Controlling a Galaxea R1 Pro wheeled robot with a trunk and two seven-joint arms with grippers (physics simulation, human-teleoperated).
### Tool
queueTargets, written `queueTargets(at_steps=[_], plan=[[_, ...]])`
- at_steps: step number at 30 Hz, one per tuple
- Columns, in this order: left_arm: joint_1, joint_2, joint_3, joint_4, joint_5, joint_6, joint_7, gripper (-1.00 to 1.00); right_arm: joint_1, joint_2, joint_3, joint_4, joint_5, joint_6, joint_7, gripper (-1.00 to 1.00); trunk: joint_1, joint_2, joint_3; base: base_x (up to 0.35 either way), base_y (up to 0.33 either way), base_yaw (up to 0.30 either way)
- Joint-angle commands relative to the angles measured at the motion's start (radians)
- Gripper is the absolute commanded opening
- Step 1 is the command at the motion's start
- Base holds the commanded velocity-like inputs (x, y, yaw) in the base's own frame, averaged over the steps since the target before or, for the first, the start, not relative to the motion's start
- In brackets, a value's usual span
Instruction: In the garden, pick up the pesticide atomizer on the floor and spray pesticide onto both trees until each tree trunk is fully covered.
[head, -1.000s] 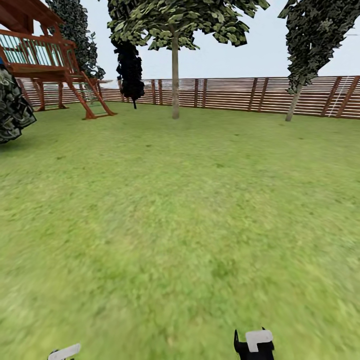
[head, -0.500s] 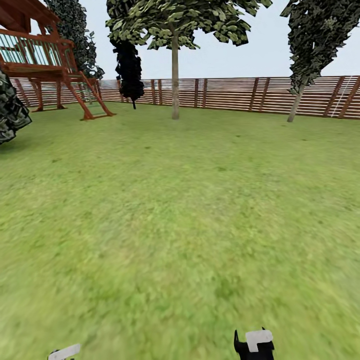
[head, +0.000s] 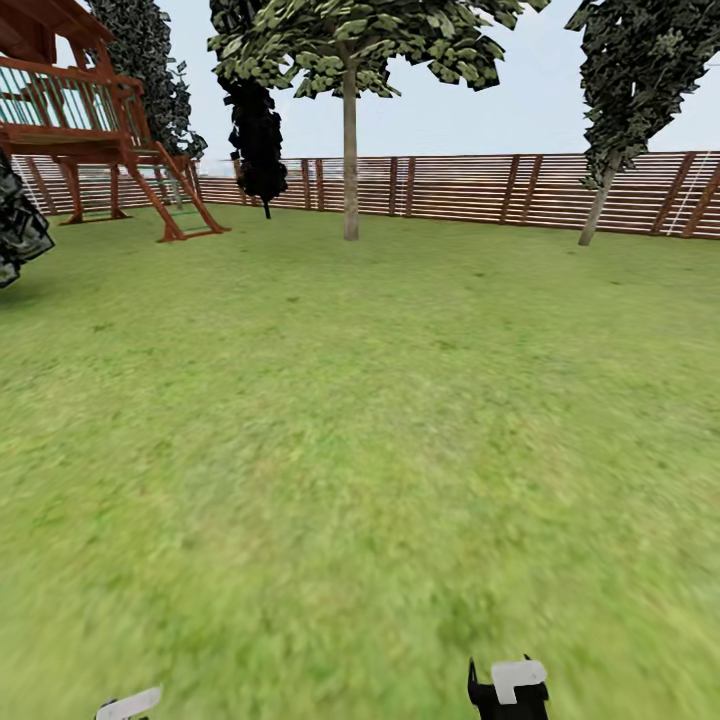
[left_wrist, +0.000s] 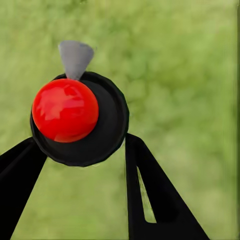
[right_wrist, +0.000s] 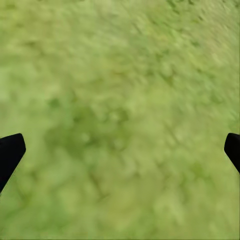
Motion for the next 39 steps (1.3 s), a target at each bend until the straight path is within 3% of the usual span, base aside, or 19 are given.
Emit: queueTargets(at_steps=[1, 39], plan=[[-0.001, 0.0, -0.002, 0.001, 0.01, -0.005, -0.002, -1.0, -0.001, 0.0, 0.008, 0.001, 0.003, 0.002, -0.01, 1.0, 0.0, 0.0, -0.001, 0.341, 0.0, 0.0], [-0.001, -0.001, -0.002, 0.001, 0.01, -0.003, -0.002, -1.0, -0.001, 0.0, 0.008, 0.001, 0.004, 0.002, -0.01, 1.0, 0.0, 0.0, -0.001, 0.341, 0.0, 0.0]])
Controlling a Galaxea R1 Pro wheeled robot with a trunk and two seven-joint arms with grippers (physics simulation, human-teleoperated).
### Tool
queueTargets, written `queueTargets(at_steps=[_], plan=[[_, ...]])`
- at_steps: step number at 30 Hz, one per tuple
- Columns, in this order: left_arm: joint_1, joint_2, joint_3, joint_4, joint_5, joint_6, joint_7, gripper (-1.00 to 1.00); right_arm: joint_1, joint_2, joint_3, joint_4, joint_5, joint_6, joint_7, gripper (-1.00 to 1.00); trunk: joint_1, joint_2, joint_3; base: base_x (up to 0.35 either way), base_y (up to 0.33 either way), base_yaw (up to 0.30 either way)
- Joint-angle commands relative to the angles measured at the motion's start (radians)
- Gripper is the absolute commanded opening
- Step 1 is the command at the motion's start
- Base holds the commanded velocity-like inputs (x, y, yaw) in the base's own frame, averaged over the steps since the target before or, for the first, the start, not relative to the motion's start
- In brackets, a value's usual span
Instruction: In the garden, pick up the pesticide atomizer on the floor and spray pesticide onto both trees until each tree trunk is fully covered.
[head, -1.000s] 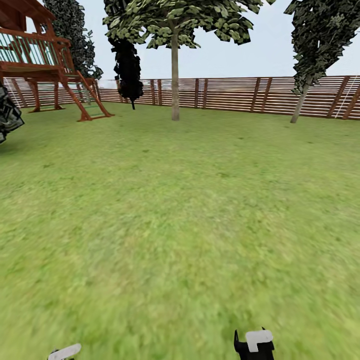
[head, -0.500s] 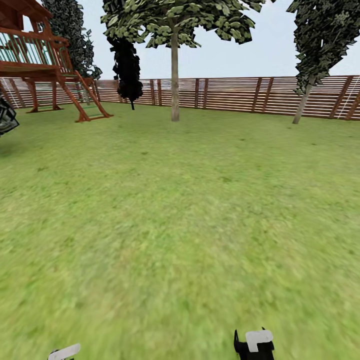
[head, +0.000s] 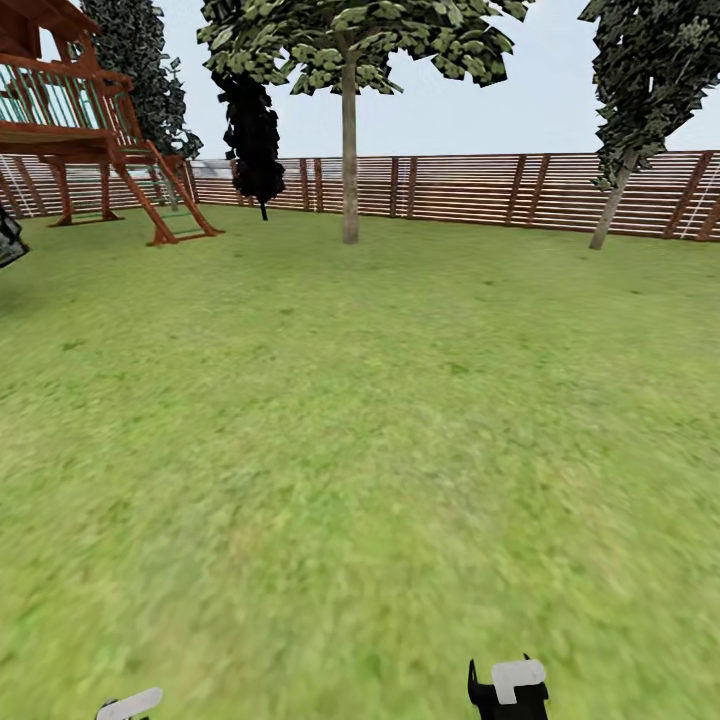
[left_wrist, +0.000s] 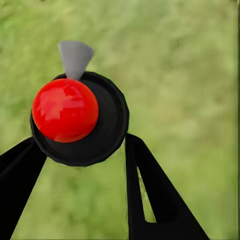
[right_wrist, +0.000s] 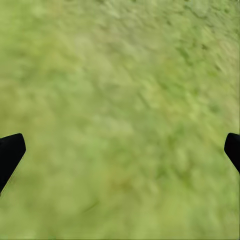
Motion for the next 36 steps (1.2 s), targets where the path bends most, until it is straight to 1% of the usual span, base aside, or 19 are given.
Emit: queueTargets(at_steps=[1, 36], plan=[[-0.001, 0.0, -0.002, 0.001, 0.01, -0.004, -0.002, -1.0, -0.001, 0.0, 0.008, 0.001, 0.004, 0.002, -0.01, 1.0, 0.0, 0.0, -0.001, 0.341, 0.0, 0.0], [-0.001, 0.0, -0.002, 0.001, 0.01, -0.005, -0.002, -1.0, -0.001, 0.0, 0.008, 0.001, 0.003, 0.002, -0.01, 1.0, 0.0, 0.0, -0.001, 0.341, 0.0, 0.0]])
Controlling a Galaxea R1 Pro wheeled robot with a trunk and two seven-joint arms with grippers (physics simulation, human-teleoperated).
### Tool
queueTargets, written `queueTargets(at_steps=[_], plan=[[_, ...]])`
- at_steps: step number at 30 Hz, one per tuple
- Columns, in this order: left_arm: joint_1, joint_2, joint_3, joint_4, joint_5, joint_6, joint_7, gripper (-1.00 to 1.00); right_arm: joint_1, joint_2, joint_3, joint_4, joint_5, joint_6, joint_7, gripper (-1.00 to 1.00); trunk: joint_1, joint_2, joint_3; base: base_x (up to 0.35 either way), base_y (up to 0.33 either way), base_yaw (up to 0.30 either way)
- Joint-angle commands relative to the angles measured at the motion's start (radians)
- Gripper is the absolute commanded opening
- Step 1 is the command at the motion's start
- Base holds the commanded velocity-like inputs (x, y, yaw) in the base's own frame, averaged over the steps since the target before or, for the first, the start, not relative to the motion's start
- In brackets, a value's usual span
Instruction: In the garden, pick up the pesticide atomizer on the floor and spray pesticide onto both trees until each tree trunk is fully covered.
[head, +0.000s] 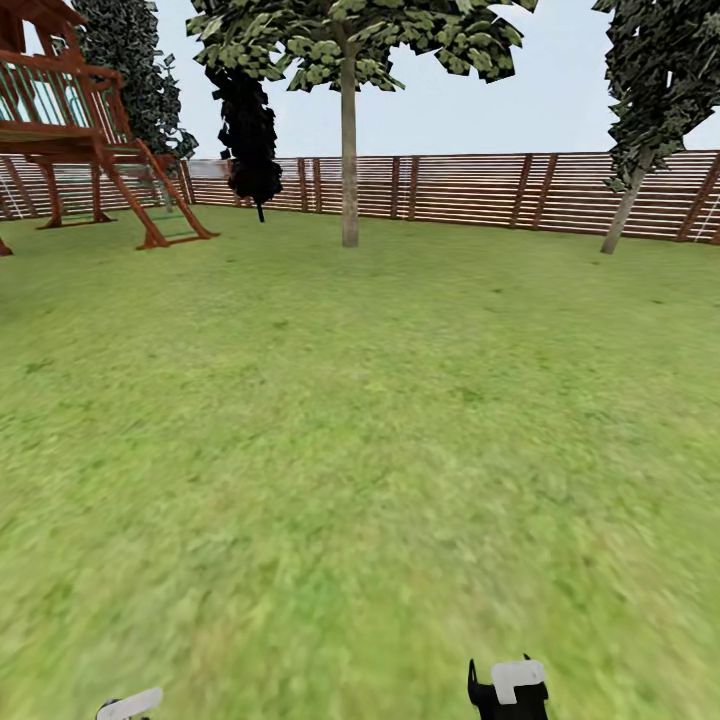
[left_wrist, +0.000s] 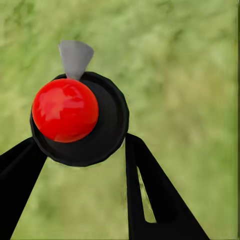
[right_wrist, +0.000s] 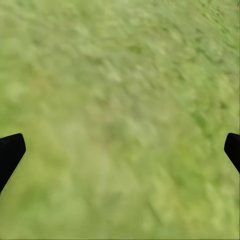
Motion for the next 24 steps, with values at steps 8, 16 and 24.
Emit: queueTargets(at_steps=[8, 16, 24], plan=[[-0.001, 0.0, -0.002, 0.001, 0.01, -0.004, -0.002, -1.0, -0.001, 0.0, 0.008, 0.001, 0.004, 0.002, -0.01, 1.0, 0.0, 0.0, -0.001, 0.341, 0.0, 0.0], [-0.001, 0.0, -0.002, 0.001, 0.01, -0.004, -0.002, -1.0, -0.001, 0.0, 0.008, 0.001, 0.004, 0.002, -0.01, 1.0, 0.0, 0.0, -0.001, 0.341, 0.0, 0.0], [-0.001, 0.001, -0.002, 0.001, 0.01, -0.002, -0.002, -1.0, -0.001, 0.0, 0.008, 0.001, 0.005, 0.002, -0.01, 1.0, 0.0, 0.0, -0.001, 0.341, 0.0, 0.0]])
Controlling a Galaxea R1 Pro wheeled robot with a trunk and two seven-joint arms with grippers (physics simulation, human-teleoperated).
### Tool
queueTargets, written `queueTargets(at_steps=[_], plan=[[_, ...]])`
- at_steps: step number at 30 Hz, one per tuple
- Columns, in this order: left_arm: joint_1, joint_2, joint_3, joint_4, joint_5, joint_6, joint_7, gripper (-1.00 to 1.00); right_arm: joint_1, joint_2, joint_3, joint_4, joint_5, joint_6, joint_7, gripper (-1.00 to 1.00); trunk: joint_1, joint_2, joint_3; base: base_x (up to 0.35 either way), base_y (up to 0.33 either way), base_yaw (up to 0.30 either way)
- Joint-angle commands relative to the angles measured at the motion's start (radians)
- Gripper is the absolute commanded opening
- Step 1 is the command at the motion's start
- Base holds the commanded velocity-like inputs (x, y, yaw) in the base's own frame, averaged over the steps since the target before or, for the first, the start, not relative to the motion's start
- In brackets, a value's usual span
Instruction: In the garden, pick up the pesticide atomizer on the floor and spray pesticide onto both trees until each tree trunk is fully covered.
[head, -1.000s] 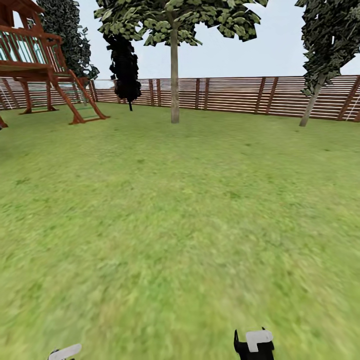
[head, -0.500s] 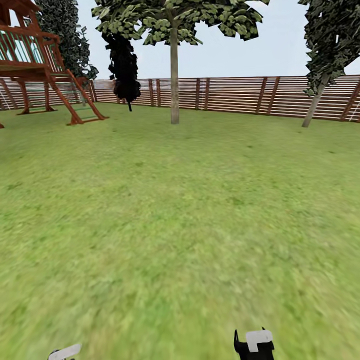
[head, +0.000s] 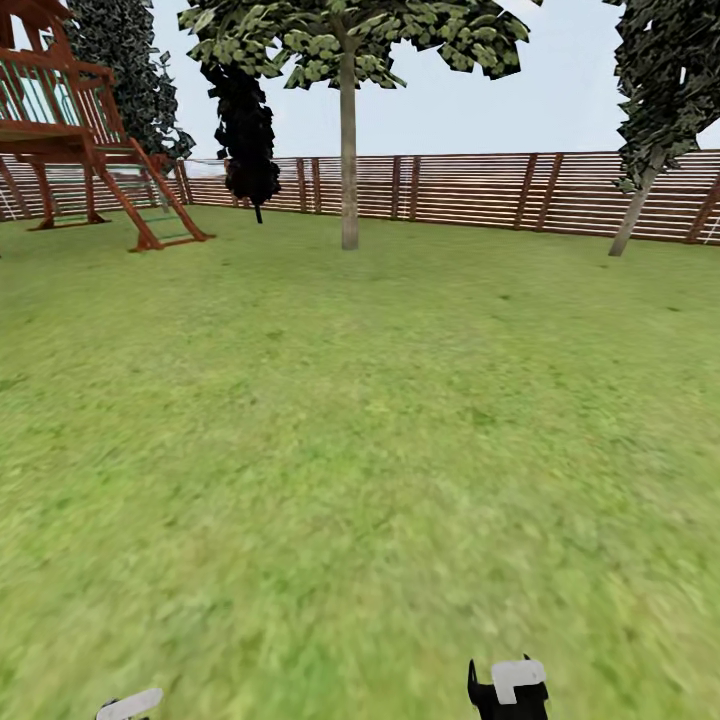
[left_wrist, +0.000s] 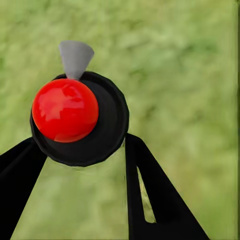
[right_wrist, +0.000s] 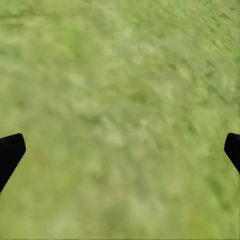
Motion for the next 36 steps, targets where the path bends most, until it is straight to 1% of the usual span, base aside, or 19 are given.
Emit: queueTargets(at_steps=[1, 36], plan=[[-0.001, 0.0, -0.002, 0.001, 0.01, -0.004, -0.002, -1.0, -0.001, 0.0, 0.008, 0.001, 0.003, 0.002, -0.01, 1.0, 0.0, 0.0, -0.001, 0.341, 0.0, 0.0], [-0.001, 0.0, -0.002, 0.001, 0.012, -0.007, -0.002, -1.0, -0.001, 0.0, 0.008, 0.001, 0.003, 0.002, -0.01, 1.0, 0.0, 0.0, -0.001, 0.343, 0.0, 0.0]])
